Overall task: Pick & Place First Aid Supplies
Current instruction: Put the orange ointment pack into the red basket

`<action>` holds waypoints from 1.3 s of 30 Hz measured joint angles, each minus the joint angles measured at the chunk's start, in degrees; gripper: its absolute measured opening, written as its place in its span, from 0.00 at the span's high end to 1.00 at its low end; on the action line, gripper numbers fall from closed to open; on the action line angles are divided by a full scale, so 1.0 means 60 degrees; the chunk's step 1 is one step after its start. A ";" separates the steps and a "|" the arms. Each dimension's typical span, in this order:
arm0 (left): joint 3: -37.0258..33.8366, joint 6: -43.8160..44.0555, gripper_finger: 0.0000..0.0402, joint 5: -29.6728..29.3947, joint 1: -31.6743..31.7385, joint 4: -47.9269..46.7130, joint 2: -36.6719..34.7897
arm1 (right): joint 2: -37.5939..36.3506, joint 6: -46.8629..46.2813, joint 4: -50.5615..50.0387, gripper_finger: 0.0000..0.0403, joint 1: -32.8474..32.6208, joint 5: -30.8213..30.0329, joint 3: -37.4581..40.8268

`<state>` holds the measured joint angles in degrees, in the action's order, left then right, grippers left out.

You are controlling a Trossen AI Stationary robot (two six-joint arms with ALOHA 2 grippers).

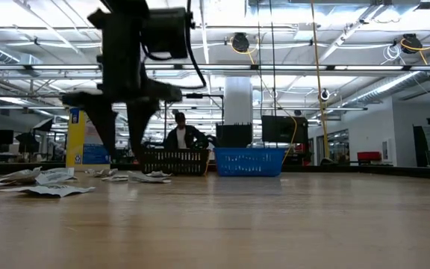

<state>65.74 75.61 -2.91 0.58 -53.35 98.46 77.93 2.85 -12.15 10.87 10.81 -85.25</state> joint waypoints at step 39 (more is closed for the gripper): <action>-0.0034 -0.4400 1.00 -0.1190 0.0248 0.0610 -0.2531 | -0.0146 0.0171 0.0351 0.49 0.0000 -0.0036 -0.0004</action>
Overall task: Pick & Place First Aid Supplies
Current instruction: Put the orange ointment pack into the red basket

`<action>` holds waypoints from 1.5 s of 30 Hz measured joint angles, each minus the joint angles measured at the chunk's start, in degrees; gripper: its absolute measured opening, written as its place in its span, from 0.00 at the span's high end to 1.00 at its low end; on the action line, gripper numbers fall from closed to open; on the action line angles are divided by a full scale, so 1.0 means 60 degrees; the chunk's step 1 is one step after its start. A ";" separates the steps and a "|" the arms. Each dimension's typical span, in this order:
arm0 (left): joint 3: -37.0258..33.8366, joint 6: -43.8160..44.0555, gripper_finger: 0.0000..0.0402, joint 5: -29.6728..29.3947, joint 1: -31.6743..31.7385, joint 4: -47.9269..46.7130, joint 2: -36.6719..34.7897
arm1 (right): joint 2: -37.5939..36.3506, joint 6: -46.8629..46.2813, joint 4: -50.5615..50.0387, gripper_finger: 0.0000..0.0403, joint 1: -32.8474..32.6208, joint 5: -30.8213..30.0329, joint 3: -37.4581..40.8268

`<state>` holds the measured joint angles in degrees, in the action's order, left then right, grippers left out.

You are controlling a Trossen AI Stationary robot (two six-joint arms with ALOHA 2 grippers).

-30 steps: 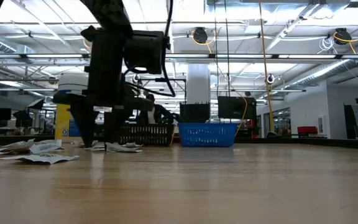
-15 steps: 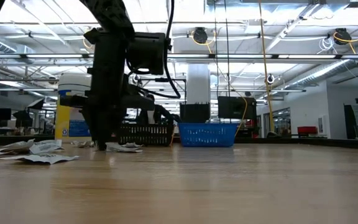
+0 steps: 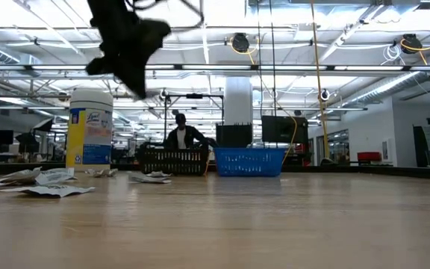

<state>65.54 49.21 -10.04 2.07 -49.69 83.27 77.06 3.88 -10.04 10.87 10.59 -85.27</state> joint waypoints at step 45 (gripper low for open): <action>0.2302 -0.7373 1.00 0.3204 0.1222 0.7951 -0.1065 | 0.0863 -0.2962 0.3671 0.53 0.0062 0.1335 -0.0031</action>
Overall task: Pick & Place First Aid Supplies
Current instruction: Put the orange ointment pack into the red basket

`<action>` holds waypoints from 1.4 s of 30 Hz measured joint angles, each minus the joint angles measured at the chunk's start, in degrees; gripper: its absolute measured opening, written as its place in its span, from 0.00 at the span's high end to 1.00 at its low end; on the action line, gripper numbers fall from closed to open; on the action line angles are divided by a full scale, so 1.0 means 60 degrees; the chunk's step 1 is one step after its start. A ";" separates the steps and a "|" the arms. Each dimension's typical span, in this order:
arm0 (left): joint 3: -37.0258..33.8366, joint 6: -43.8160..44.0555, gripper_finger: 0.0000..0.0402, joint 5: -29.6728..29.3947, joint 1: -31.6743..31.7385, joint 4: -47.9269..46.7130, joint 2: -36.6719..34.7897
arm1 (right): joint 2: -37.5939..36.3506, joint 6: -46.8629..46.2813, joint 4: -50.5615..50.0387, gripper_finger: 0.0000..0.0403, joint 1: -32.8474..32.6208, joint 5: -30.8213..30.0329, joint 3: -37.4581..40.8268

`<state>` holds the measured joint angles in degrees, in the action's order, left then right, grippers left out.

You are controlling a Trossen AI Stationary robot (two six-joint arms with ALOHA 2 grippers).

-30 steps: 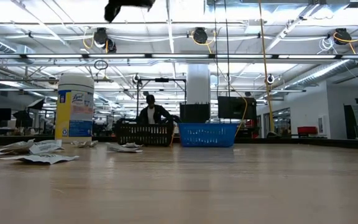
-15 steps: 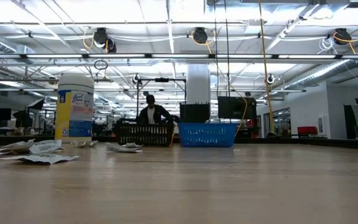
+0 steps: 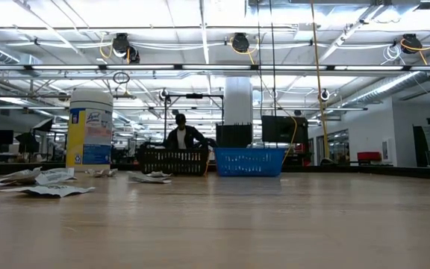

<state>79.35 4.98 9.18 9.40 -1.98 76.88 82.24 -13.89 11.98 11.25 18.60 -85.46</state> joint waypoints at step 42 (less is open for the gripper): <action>0.0004 0.2864 0.48 0.0909 0.0063 -0.3549 -0.0827 | 0.1968 0.4348 -1.1071 1.00 0.1677 -0.1198 -0.3746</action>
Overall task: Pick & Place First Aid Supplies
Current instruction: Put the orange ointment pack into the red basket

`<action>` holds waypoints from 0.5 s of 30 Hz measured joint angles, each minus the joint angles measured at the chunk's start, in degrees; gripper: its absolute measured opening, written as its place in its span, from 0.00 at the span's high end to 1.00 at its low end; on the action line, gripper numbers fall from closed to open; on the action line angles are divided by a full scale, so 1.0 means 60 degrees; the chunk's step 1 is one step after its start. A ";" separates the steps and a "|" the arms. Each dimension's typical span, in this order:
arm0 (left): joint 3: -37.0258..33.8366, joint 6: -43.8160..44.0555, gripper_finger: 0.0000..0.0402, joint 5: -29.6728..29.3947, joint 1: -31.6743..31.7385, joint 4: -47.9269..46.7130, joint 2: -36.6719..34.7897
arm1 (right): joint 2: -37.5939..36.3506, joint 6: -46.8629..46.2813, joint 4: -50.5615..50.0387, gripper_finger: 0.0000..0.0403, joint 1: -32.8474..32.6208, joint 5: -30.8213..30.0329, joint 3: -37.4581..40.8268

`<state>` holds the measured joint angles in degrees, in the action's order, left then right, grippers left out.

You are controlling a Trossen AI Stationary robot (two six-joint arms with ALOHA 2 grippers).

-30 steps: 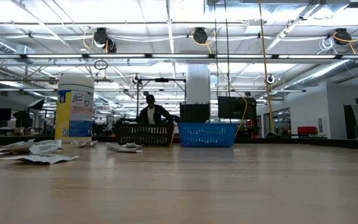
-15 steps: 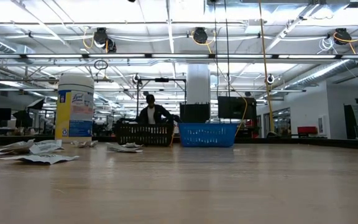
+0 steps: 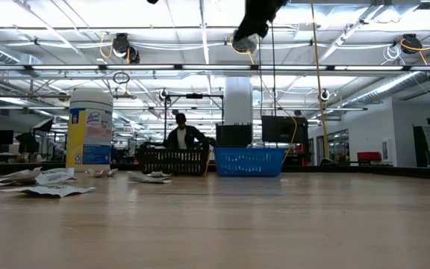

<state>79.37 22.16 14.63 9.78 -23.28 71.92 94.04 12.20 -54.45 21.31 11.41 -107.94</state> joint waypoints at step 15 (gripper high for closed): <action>0.0000 0.0127 0.48 0.0085 -0.0055 -0.0307 0.0000 | 0.2649 0.3457 0.0921 1.00 0.2443 -0.1152 -0.0137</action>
<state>79.37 22.92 15.14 9.45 -25.12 71.92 109.94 32.94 -48.92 35.97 4.50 -108.76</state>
